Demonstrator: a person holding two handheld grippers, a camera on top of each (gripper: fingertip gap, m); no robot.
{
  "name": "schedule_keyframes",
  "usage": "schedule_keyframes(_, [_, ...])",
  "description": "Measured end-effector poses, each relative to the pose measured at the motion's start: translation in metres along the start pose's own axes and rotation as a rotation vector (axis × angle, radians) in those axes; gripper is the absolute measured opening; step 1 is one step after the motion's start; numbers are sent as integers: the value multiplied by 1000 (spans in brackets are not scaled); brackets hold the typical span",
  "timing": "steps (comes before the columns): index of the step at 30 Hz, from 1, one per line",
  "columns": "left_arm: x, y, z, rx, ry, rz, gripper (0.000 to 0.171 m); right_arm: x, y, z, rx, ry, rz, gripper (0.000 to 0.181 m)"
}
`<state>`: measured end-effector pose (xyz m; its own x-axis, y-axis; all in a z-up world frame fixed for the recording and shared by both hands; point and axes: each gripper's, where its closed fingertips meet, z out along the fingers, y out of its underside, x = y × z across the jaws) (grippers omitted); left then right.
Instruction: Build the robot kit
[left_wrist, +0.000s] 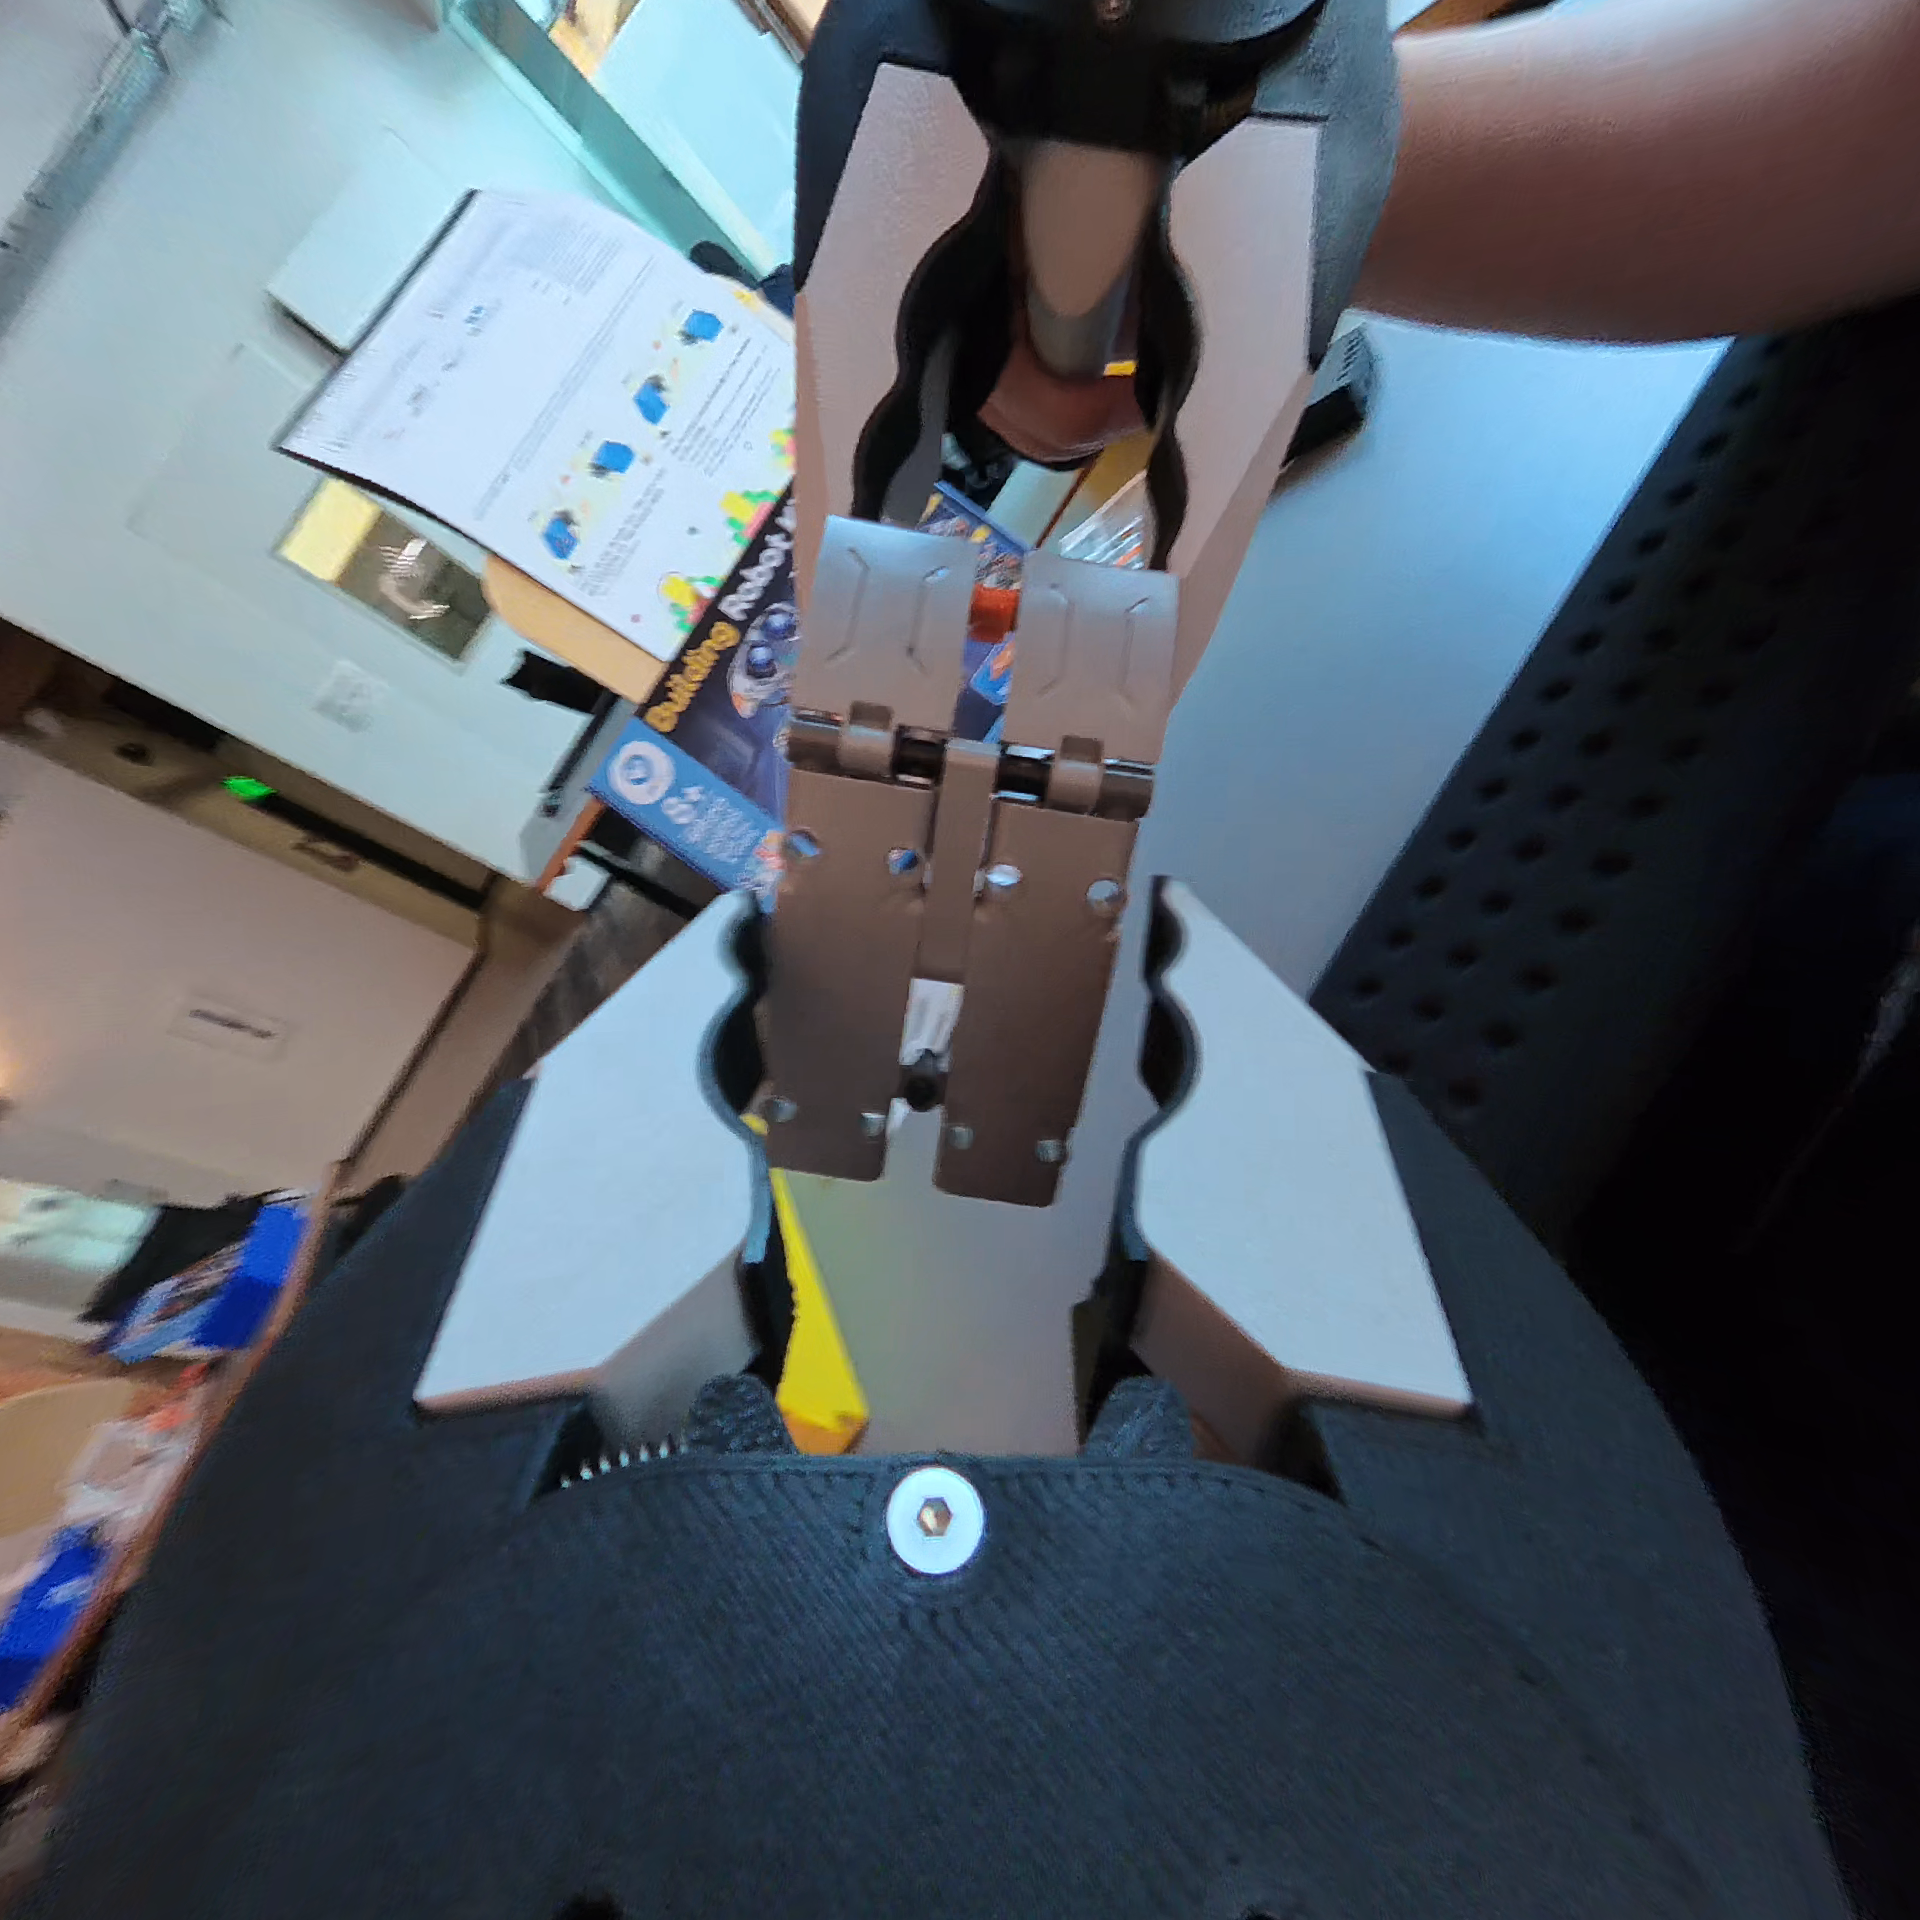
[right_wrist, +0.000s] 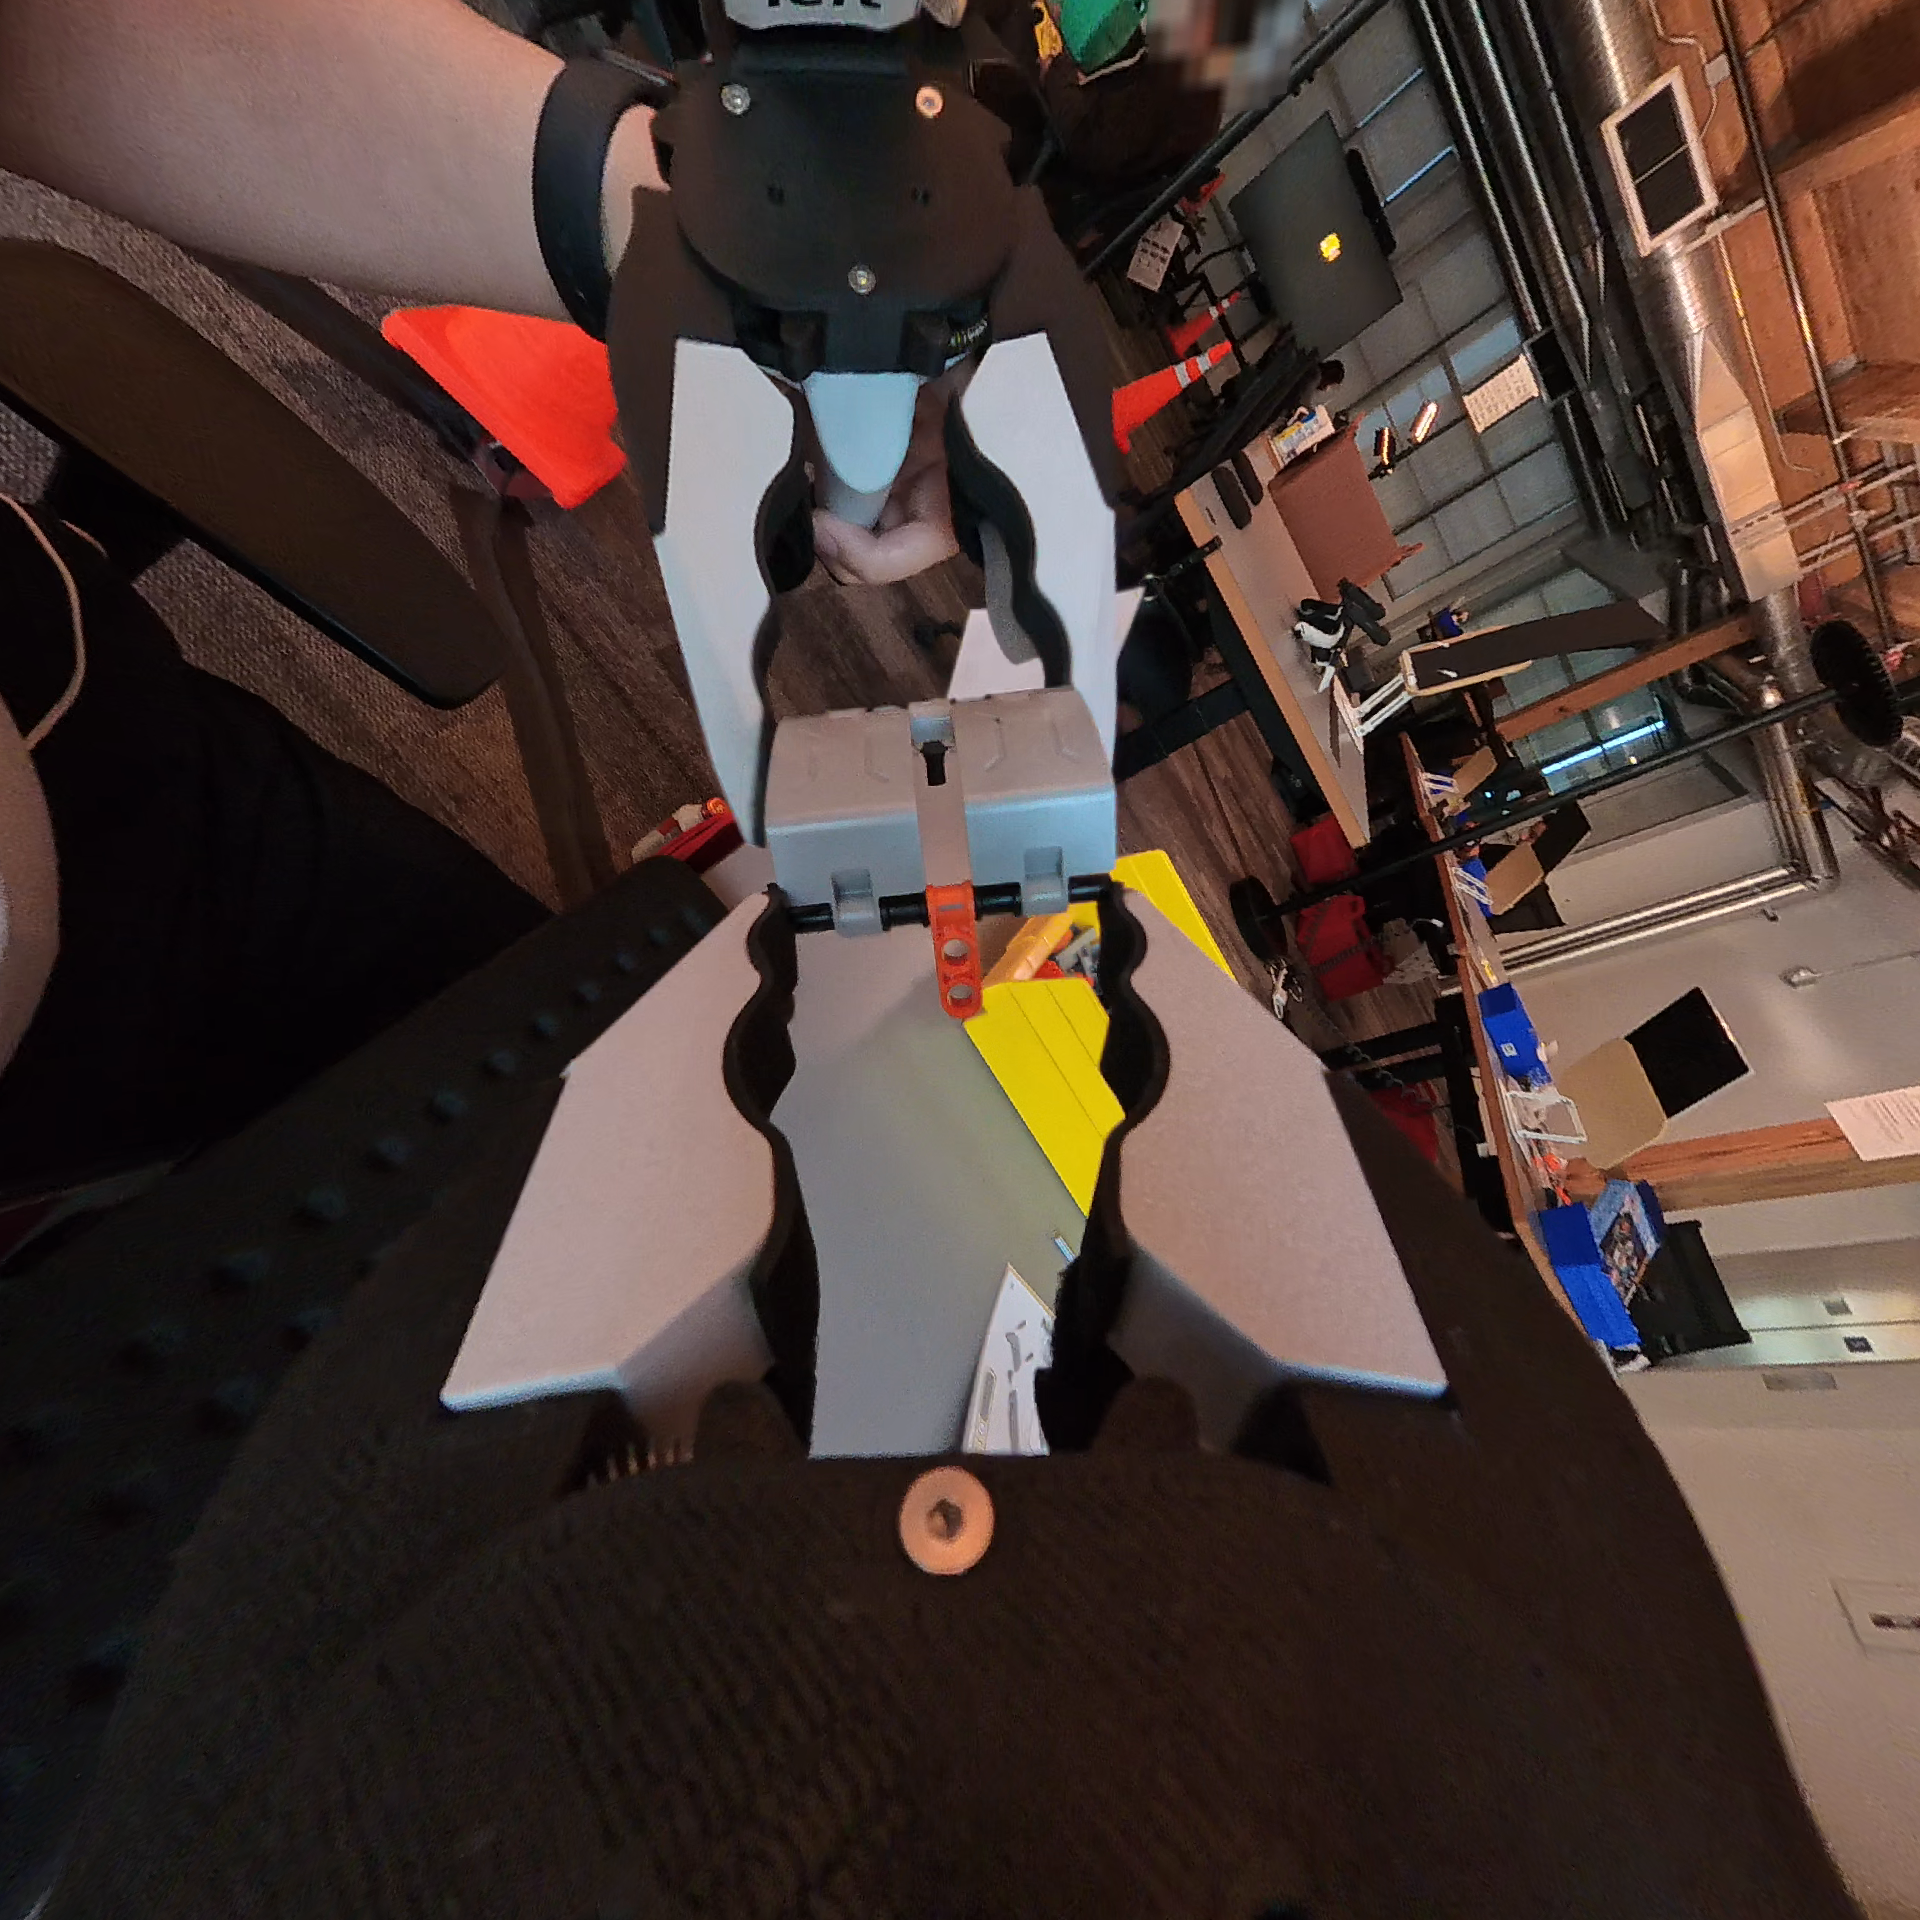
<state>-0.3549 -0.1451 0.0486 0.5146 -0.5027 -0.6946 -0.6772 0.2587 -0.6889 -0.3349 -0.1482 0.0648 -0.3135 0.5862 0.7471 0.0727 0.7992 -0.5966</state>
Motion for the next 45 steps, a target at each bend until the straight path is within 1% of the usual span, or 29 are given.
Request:
schedule_keyframes(1, [-1,-1,1,-9,-13,22,67,-1,-1,-1,14,-8,6,59])
schedule_keyframes(5, [-3,-10,0,-19,-34,59,65,1,0,-2,52,-12,12,60])
schedule_keyframes(8, [-2,-18,0,-20,-14,19,65,0,-3,-4,97,-33,49,61])
schedule_keyframes(11, [-2,-23,-1,16,24,-42,65,2,0,-2,115,-40,96,71])
schedule_keyframes(15, [-3,-23,0,13,47,-73,65,4,-7,-4,170,-46,143,72])
schedule_keyframes(19, [2,-30,0,46,65,-70,65,1,-23,-9,236,-73,168,70])
schedule_keyframes(21, [3,-31,1,52,64,-66,65,0,-30,-11,259,-71,162,62])
schedule_keyframes(31, [4,-36,-8,101,75,-67,65,0,-41,-16,250,-57,145,61])
schedule_keyframes(45, [4,-37,-16,89,97,-52,65,0,-47,-20,250,-32,114,60])
